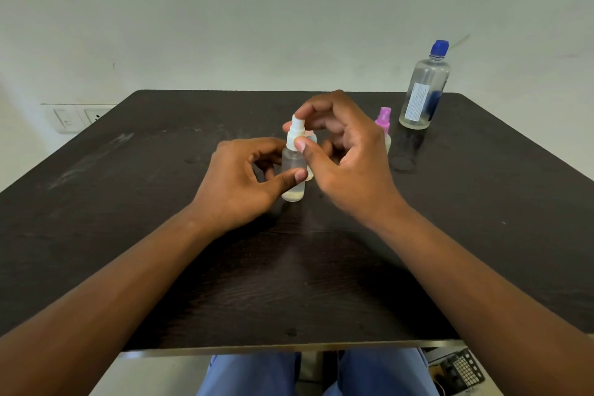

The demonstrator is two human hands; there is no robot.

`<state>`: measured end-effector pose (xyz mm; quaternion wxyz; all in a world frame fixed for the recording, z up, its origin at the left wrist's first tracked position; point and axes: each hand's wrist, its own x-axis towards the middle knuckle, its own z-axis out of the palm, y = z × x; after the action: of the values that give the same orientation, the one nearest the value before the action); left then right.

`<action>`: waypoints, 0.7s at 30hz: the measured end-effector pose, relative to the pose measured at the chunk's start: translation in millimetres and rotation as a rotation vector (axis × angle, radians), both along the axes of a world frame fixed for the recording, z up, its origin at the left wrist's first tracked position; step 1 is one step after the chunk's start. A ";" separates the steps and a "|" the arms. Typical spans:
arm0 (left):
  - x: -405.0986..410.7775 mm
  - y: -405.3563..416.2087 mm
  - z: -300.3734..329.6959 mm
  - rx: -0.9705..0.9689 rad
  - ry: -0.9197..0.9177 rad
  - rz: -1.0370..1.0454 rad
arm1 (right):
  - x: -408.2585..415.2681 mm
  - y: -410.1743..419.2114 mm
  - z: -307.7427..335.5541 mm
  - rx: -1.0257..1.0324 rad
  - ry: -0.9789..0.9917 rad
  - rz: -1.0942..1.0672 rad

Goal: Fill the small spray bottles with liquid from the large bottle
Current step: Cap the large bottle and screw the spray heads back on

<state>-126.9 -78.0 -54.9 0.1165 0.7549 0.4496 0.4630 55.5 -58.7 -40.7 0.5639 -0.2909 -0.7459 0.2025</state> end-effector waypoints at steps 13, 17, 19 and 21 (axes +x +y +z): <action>3.5 -2.9 1.2 0.000 -0.027 -0.035 | 1.0 -0.6 -2.1 0.051 -0.042 -0.058; 2.0 -2.3 0.9 0.000 -0.034 -0.043 | 1.5 -2.0 -1.5 0.023 -0.027 -0.069; 1.7 -2.0 0.0 -0.004 -0.025 -0.027 | 1.1 -2.4 -1.6 0.011 -0.029 -0.079; 1.8 -2.4 0.2 -0.009 -0.017 -0.021 | 0.8 -1.7 -1.8 0.016 -0.041 -0.095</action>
<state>-125.1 -80.4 -54.7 0.1285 0.7550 0.4427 0.4664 56.3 -60.4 -42.5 0.5598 -0.3257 -0.7442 0.1636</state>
